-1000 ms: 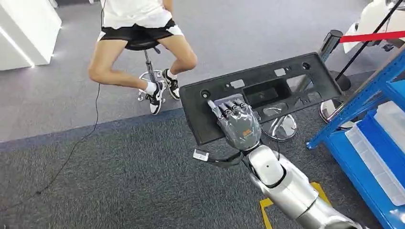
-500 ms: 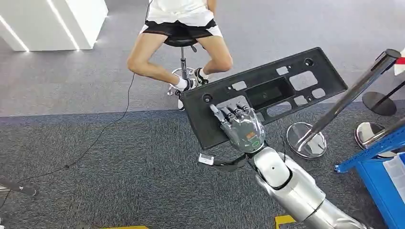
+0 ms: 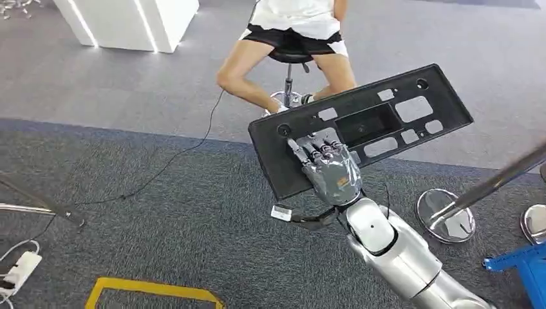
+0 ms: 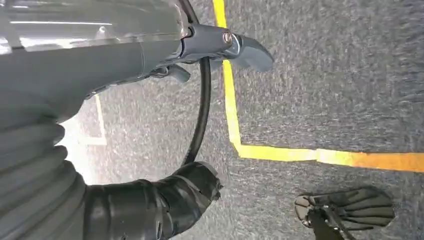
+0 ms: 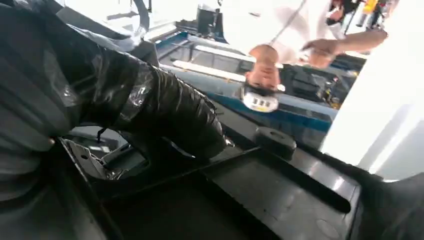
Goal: Take the parts from the cabinet and place them on the table.
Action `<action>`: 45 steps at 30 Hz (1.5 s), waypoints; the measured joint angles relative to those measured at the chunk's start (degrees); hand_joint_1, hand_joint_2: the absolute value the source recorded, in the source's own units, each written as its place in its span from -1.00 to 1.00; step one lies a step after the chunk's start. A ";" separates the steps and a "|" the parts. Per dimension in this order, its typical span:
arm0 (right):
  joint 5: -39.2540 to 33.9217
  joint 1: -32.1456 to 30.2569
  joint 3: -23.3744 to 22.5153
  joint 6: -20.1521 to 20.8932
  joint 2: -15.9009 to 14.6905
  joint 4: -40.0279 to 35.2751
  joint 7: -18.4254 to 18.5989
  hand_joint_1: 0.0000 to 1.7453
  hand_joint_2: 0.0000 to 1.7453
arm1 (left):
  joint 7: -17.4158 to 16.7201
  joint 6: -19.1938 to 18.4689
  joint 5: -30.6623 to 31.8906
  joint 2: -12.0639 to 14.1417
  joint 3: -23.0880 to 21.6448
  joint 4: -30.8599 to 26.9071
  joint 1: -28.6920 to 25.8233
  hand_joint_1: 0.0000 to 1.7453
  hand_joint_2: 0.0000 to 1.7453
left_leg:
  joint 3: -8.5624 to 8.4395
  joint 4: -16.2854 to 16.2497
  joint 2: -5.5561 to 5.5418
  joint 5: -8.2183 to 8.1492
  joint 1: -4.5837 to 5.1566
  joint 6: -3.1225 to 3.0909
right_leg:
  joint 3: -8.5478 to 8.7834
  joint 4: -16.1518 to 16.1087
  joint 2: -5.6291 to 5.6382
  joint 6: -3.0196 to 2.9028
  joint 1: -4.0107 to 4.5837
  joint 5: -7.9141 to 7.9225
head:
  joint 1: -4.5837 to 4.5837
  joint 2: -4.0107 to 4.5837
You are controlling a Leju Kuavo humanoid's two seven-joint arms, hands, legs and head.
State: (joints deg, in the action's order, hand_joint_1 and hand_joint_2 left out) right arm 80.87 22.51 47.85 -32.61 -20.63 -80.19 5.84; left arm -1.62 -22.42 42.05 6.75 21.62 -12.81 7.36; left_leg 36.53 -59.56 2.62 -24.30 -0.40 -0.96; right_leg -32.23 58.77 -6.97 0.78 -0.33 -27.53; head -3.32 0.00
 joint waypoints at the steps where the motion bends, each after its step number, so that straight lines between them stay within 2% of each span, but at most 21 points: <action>1: 0.00 -0.01 -0.09 0.00 0.00 0.00 -0.02 1.00 1.00 | -0.09 -0.18 0.02 0.04 0.00 0.00 -0.20 -1.00 1.00 | 0.01 0.21 -0.74 0.05 0.18 -0.41 | 0.24 -0.09 -0.66 0.37 -0.12 -0.12 | -0.02 0.00; 2: 0.00 0.00 -0.20 0.00 0.00 0.00 -0.02 1.00 1.00 | -0.33 -0.46 0.13 0.28 0.00 0.00 -0.33 -1.00 1.00 | -0.53 0.73 -1.36 0.36 -0.36 -0.99 | 0.19 0.15 0.23 0.92 -0.61 -0.68 | -0.02 0.00; 4: 0.00 -0.03 -0.29 -0.11 -0.02 0.00 -0.02 1.00 1.00 | -1.18 -0.72 0.35 0.24 0.00 0.00 -0.24 -1.00 1.00 | -0.56 0.83 -2.45 0.43 -0.21 -1.76 | -1.90 5.27 5.64 0.77 -0.94 -3.98 | -0.06 0.00; 7: 0.00 -0.60 -0.31 -0.09 -0.04 0.11 -0.02 1.00 1.00 | -1.82 -0.85 0.55 0.22 0.00 0.00 -0.51 -1.00 1.00 | -0.54 0.77 -4.66 0.36 0.29 -2.17 | -8.82 18.27 6.90 0.55 -0.63 -8.58 | -0.06 0.00; 9: 0.00 -0.86 -0.31 -0.09 -0.04 0.15 -0.02 1.00 1.00 | -1.88 -0.87 0.59 0.20 0.00 0.00 -0.91 -1.00 1.00 | -0.69 0.70 -6.38 0.35 0.56 -2.19 | -8.66 16.31 7.01 0.03 -0.39 -5.51 | -0.06 0.00; 11: 0.00 -0.81 -0.37 -0.11 -0.04 0.15 -0.04 1.00 1.00 | -1.95 -0.72 0.57 0.17 0.00 0.00 -1.09 -1.00 1.00 | -0.96 0.55 -8.05 0.31 0.61 -2.16 | -4.59 6.81 8.28 -0.77 -0.19 0.16 | -0.06 0.00; 13: 0.00 -0.74 -0.53 -0.11 -0.02 0.17 -0.04 1.00 1.00 | -2.08 -0.37 0.39 0.13 0.00 0.00 -0.98 -1.00 1.00 | -0.43 0.11 -9.43 0.24 0.78 -1.83 | -2.43 1.34 12.75 -1.20 -0.46 1.06 | 0.00 0.00; 17: 0.00 -0.33 -0.72 -0.09 0.04 0.02 -0.04 1.00 1.00 | -2.43 -0.26 0.31 0.39 0.00 0.02 -1.79 -1.00 1.00 | 0.14 0.81 -12.24 0.95 0.53 -0.28 | -1.55 0.01 10.20 -1.76 -0.56 1.21 | -0.04 0.00; 20: 0.00 -0.06 -1.03 -0.09 0.15 -0.13 -0.04 1.00 1.00 | -2.45 -0.46 0.26 0.31 0.00 0.09 -1.73 -1.00 1.00 | 3.27 -6.36 -4.49 -3.63 0.58 0.28 | -0.39 -1.35 7.55 -2.26 -0.37 1.62 | 0.24 0.00; 23: 0.00 -0.04 -1.25 -0.04 0.13 -0.11 -0.13 1.00 1.00 | -2.45 -0.68 0.35 0.26 0.00 0.09 -1.91 -1.00 1.00 | 8.21 -16.24 -3.13 -6.99 -0.40 1.19 | -0.36 -1.24 4.92 -2.39 -0.24 1.28 | 0.26 0.00; 25: 0.00 -0.05 -1.25 -0.04 0.13 -0.11 -0.13 1.00 1.00 | -2.45 -0.77 0.42 0.26 0.00 0.13 -2.14 -1.00 1.00 | 5.47 -11.13 -2.69 -3.53 -0.97 1.72 | -0.25 -1.10 3.50 -2.07 -0.34 1.01 | 0.26 0.00; 27: 0.00 0.01 -1.47 -0.09 0.15 -0.15 -0.13 1.00 1.00 | -2.43 -0.57 0.46 0.31 0.00 0.13 -2.05 -1.00 1.00 | -0.38 -0.58 -0.40 0.72 -1.15 1.84 | 0.04 -0.62 2.15 -1.55 -0.42 0.42 | 0.26 0.00; 28: 0.00 0.12 -1.69 -0.11 0.13 -0.22 0.09 1.00 1.00 | -2.38 -0.44 0.46 0.28 0.00 0.13 -1.87 -1.00 1.00 | -1.17 0.34 0.83 -0.56 -0.33 1.33 | 0.02 -0.57 1.49 -1.17 -0.14 0.15 | 0.29 0.00; 32: 0.00 1.55 -3.24 0.94 0.07 -1.09 1.11 1.00 1.00 | -2.27 0.17 0.50 0.44 0.00 0.15 -2.30 -1.00 1.00 | -0.61 0.75 -1.48 -0.23 0.04 -0.28 | 0.45 -0.41 -0.44 0.12 -0.11 -0.29 | 0.22 0.00; 33: 0.00 2.10 -3.92 1.31 0.00 -1.44 1.20 1.00 1.00 | -2.25 0.22 0.53 0.52 0.00 0.15 -2.35 -1.00 1.00 | -1.14 1.30 -2.03 0.07 -0.60 -0.84 | 0.10 -0.02 0.40 0.51 -0.55 -0.90 | 0.22 0.00; 35: -0.02 3.18 -5.12 1.92 -0.18 -1.92 1.18 1.00 1.00 | -2.08 0.24 0.59 0.55 0.00 0.15 -2.06 -1.00 1.00 | -1.23 1.36 -2.80 0.11 -0.49 -1.59 | -2.08 5.62 5.36 0.48 -0.86 -4.26 | 0.20 0.00; 38: 0.00 3.42 -5.73 2.19 -0.63 -1.92 1.14 1.00 1.00 | -1.95 0.24 0.59 0.50 0.00 0.15 -1.84 -1.00 1.00 | -1.31 1.21 -4.85 -0.02 -0.32 -1.82 | -8.79 17.99 6.97 0.67 -0.78 -8.23 | 0.15 0.00; 40: 0.00 3.42 -5.95 2.25 -0.63 -2.03 1.09 1.00 1.00 | -1.84 0.17 0.66 0.50 0.00 0.15 -1.86 -1.00 1.00 | -1.42 0.99 -6.41 -0.14 -0.30 -1.79 | -8.29 15.16 7.02 0.53 -0.83 -4.88 | 0.15 0.00; 42: 0.00 3.63 -6.23 2.27 -0.66 -2.56 1.09 1.00 1.00 | -1.58 0.19 0.77 0.46 -0.02 0.15 -1.84 -1.00 1.00 | -1.55 0.56 -7.96 -0.46 -0.35 -1.45 | -4.10 5.19 8.32 0.23 -1.01 1.01 | 0.15 0.00; 44: 0.00 3.98 -6.47 2.32 -0.72 -2.91 1.01 1.00 1.00 | -1.38 0.17 0.79 0.44 -0.04 0.15 -1.56 -1.00 1.00 | -0.78 -0.21 -9.25 -0.73 -0.22 -0.94 | -2.41 0.85 12.61 0.20 -1.42 0.68 | 0.18 0.00; 45: 0.00 4.08 -6.54 2.42 -0.96 -3.02 1.01 1.00 1.00 | -1.36 0.17 0.88 0.44 -0.07 0.15 -1.51 -1.00 1.00 | -0.39 0.12 -9.75 -0.49 -0.44 -0.57 | -2.29 1.28 11.67 0.19 -1.13 0.63 | 0.16 0.00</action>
State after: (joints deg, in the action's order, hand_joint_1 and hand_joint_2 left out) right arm 80.87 26.59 41.31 -30.19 -21.60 -83.21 6.84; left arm -2.97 -22.25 42.93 7.19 21.55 -12.66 5.86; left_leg 36.14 -59.43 -7.13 -24.78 -0.84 -1.53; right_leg -34.52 60.05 4.70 0.97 -1.47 -26.90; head -3.17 0.00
